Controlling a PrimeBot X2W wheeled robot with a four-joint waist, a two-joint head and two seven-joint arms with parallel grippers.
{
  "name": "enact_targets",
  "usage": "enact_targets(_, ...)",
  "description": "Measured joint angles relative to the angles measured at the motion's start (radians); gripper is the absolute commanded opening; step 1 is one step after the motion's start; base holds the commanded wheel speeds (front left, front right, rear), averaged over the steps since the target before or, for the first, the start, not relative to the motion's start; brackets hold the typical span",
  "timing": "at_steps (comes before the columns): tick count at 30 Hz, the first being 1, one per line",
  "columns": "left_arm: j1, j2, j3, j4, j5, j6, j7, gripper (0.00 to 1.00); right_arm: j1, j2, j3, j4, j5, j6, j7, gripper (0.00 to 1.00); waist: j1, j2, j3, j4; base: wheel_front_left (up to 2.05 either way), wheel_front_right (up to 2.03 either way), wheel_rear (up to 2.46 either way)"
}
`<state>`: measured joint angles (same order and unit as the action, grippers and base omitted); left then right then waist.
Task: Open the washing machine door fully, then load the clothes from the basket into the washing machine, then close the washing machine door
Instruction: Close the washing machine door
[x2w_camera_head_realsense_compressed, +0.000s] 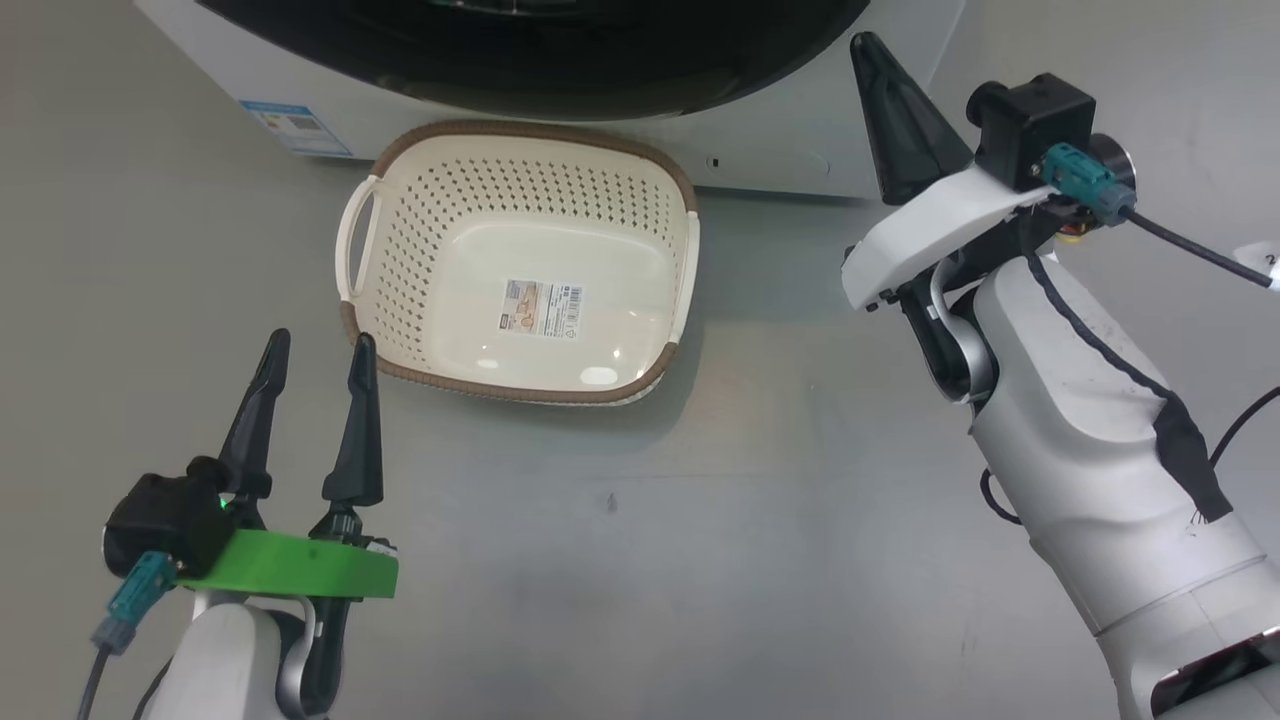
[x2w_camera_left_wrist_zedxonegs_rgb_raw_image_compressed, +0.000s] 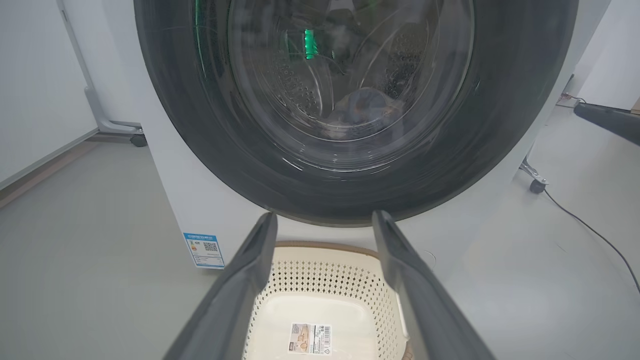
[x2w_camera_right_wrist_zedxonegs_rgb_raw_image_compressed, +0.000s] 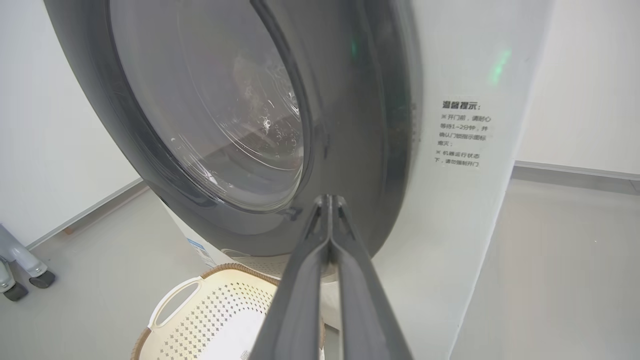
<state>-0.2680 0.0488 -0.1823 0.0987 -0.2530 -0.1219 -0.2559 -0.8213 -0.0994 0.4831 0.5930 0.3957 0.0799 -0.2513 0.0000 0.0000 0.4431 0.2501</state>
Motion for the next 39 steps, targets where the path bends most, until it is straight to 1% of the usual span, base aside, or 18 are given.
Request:
enact_targets(9, 0.063, 0.007, 0.057, 0.033, 0.001, 0.0, 0.0, 1.0, 0.118, 0.005, -0.037, -0.008, 0.015, 0.003, 0.0, 0.0, 0.0, 0.0, -0.098, -0.051, 0.0, 0.0, 0.0)
enact_targets(10, 0.071, 0.007, 0.066, 0.037, 0.001, 0.0, 0.0, 1.0, 0.138, 0.005, -0.044, -0.008, 0.019, 0.003, 0.0, 0.17, -0.0001, 0.0, -0.11, -0.056, 0.0, 0.0, 0.0)
enact_targets(12, 0.091, 0.008, 0.086, 0.042, 0.001, 0.0, 0.0, 1.0, 0.179, 0.006, -0.053, -0.009, 0.02, 0.003, 0.0, 0.6, 0.0, 0.0, -0.134, -0.066, 0.0, 0.0, 0.0)
enact_targets(13, 0.101, 0.008, 0.096, 0.045, 0.001, 0.0, 0.0, 1.0, 0.2, 0.007, -0.06, -0.011, 0.021, 0.002, 0.0, 1.0, -0.0001, 0.0, -0.147, -0.071, 0.0, 0.0, 0.0)
enact_targets(19, 0.17, 0.012, 0.142, 0.05, 0.011, 0.0, 0.0, 1.0, 0.311, 0.013, -0.111, -0.037, 0.043, -0.004, 0.0, 1.0, -0.0001, 0.0, -0.219, -0.105, 0.0, 0.0, 0.0)
enact_targets(20, 0.192, 0.016, 0.157, 0.051, 0.014, 0.0, 0.0, 1.0, 0.343, 0.017, -0.117, -0.045, 0.045, -0.009, 0.0, 1.0, 0.0, 0.0, -0.24, -0.119, 0.0, 0.0, 0.0)
enact_targets(25, 0.23, 0.02, 0.177, 0.054, 0.03, 0.0, 0.0, 1.0, 0.416, 0.023, -0.133, -0.063, 0.044, -0.011, 0.0, 1.0, -0.0001, 0.0, -0.278, -0.152, 0.0, 0.0, 0.0)
enact_targets(26, 0.244, 0.021, 0.185, 0.054, 0.041, 0.0, 0.0, 1.0, 0.449, 0.021, -0.145, -0.073, 0.041, -0.012, 0.0, 1.0, -0.0001, 0.0, -0.297, -0.168, 0.0, 0.0, 0.0)
enact_targets(28, 0.257, 0.021, 0.192, 0.054, 0.047, 0.0, 0.0, 1.0, 0.476, -0.004, -0.132, -0.083, -0.001, -0.013, 0.0, 1.0, -0.0001, 0.0, -0.315, -0.183, 0.0, 0.0, 0.0)
enact_targets(29, 0.263, 0.02, 0.197, 0.054, 0.047, 0.0, 0.0, 1.0, 0.488, -0.015, -0.135, -0.091, -0.012, -0.02, 0.0, 1.0, -0.0001, 0.0, -0.324, -0.19, 0.0, 0.0, 0.0)
enact_targets(31, 0.278, 0.02, 0.206, 0.053, 0.049, 0.0, 0.0, 1.0, 0.516, -0.028, -0.136, -0.106, -0.027, -0.021, 0.0, 1.0, -0.0001, 0.0, -0.342, -0.204, 0.0, 0.0, 0.0)
enact_targets(32, 0.287, 0.02, 0.209, 0.053, 0.052, 0.0, 0.0, 1.0, 0.531, -0.03, -0.14, -0.115, -0.03, -0.029, 0.0, 1.0, -0.0001, 0.0, -0.351, -0.21, 0.0, 0.0, 0.0)
enact_targets(39, 0.335, 0.019, 0.222, 0.053, 0.062, 0.0, 0.0, 1.0, 0.618, -0.028, -0.174, -0.169, -0.03, -0.039, 0.0, 1.0, -0.0001, 0.0, -0.4, -0.243, 0.0, 0.0, 0.0)
